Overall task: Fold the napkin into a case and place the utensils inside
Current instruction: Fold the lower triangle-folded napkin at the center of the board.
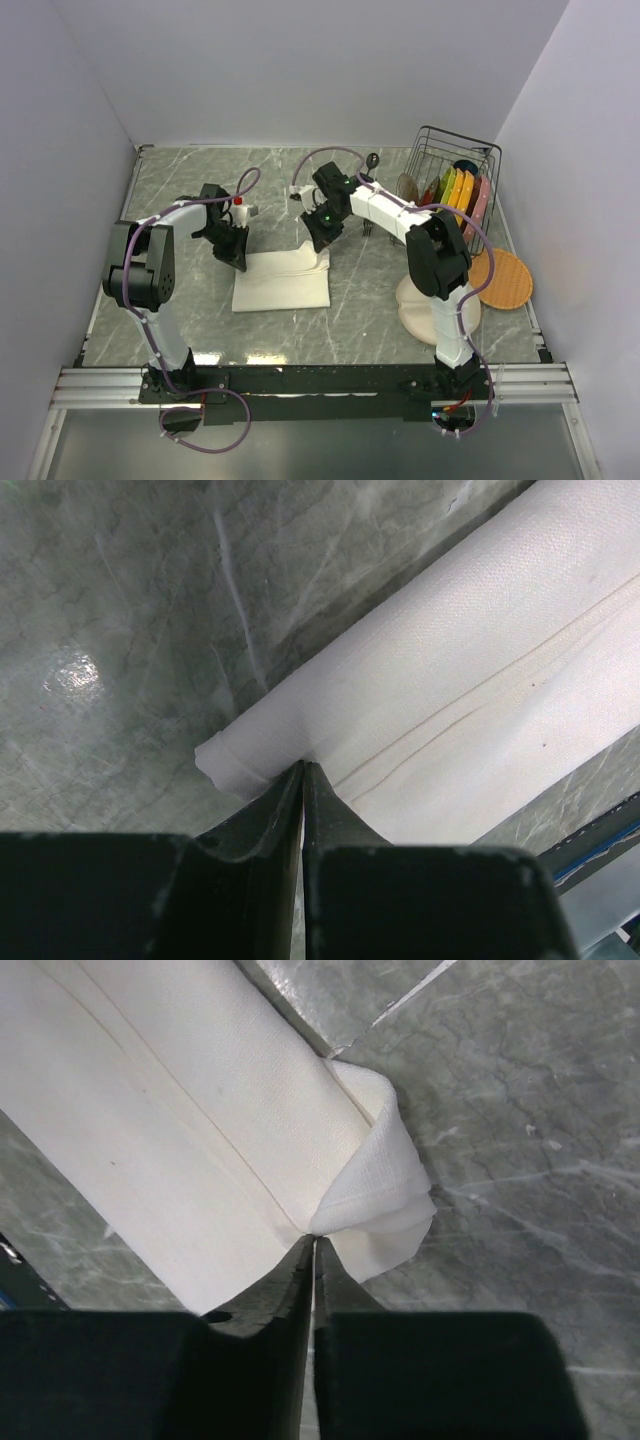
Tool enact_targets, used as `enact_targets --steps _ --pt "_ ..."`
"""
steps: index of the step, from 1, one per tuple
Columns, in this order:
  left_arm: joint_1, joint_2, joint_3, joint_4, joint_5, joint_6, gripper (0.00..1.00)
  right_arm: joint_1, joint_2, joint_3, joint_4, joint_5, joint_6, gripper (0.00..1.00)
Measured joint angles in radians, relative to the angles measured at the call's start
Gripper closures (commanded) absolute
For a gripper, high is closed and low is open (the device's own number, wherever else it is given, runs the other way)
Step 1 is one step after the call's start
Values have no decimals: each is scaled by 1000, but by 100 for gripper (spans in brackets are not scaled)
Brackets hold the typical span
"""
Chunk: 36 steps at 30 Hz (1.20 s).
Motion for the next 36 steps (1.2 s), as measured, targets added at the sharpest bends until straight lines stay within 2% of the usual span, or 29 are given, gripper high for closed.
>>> enact_targets --steps 1,4,8,20,23,24,27,29,30,31,35,36 --pt "0 0 0 0 0 0 89 0 0 10 -6 6 14 74" --pt "0 0 0 0 1 0 89 0 0 56 -10 25 56 59" --pt "0 0 -2 1 7 0 89 5 0 112 -10 72 92 52" --pt "0 0 -3 1 10 -1 89 23 40 139 -11 166 122 50" --pt "0 0 -3 1 10 -1 89 27 50 138 -15 170 117 59" --pt "0 0 -3 1 10 -1 89 29 50 138 -18 169 113 65" --pt "0 0 -3 1 10 -2 89 29 50 138 -22 167 100 71" --pt "0 0 -3 1 10 -3 89 29 50 134 -27 166 86 68" --pt "0 0 -3 1 10 -3 89 29 50 130 -29 166 79 61" --pt "0 0 -3 1 10 -3 89 30 50 122 -31 167 71 58" --pt "0 0 -3 1 10 -3 90 32 50 96 -47 171 49 57" --pt "0 0 -3 1 10 -3 90 32 50 94 -50 171 48 59"
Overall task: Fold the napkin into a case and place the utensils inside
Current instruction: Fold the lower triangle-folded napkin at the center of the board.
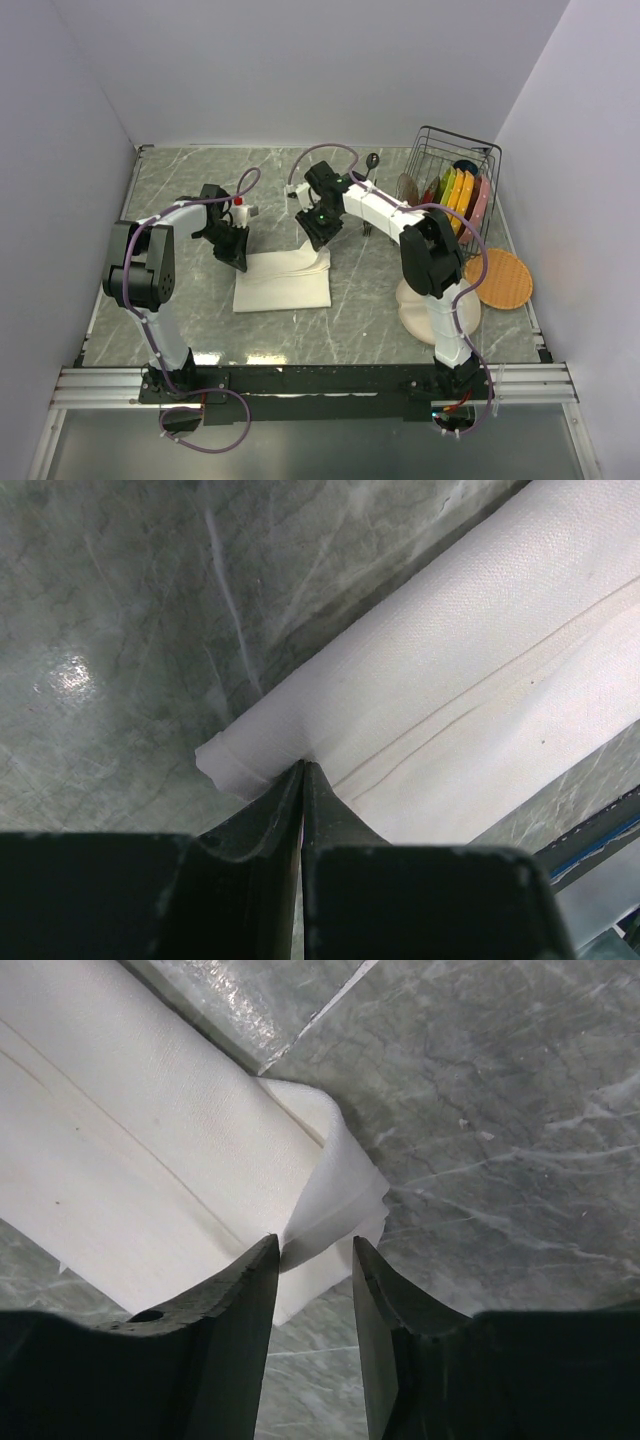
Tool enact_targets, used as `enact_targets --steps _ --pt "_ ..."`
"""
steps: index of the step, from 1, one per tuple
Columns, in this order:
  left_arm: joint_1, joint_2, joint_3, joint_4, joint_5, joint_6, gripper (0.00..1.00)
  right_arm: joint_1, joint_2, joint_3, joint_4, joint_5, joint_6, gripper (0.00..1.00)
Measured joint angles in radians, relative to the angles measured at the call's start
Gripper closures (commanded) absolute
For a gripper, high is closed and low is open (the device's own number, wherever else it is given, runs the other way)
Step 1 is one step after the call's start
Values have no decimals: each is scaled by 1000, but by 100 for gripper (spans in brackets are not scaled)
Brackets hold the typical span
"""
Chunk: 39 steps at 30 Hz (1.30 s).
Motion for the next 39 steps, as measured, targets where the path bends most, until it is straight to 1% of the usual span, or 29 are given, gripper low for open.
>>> enact_targets --steps 2,3,5,6,13,20,28,30,31,33,35,37,39 --pt "0 0 0 0 1 0 90 1 0 0 -4 -1 0 70" --pt "0 0 0 0 1 0 90 1 0 0 -5 -1 -1 82" --pt "0 0 0 0 2 0 90 2 0 0 -9 -3 -5 93" --pt "0 0 0 0 2 0 90 3 0 0 -12 -4 -5 100" --pt "0 0 -1 0 3 0 90 10 -7 -10 -27 -17 -54 100" --pt "0 0 -2 1 6 -6 90 19 -30 -79 -48 -30 -114 100" --pt "5 0 -5 1 19 -8 90 32 -30 -142 -42 -25 -123 100" --pt "10 0 -8 2 33 -9 82 35 -30 -161 -25 -18 -123 100" --pt "19 0 -11 4 46 -11 80 36 -30 -169 -17 -16 -123 100" --pt "44 -8 -29 18 103 -18 70 37 -29 -190 7 -10 -123 100" --pt "93 -29 -61 35 181 -28 60 38 -28 -193 18 -5 -122 100" --pt "158 -68 -88 47 261 -46 59 38 -27 -194 26 -3 -122 100" --pt "207 -112 -90 73 326 -63 60 38 -27 -195 31 -3 -122 100"
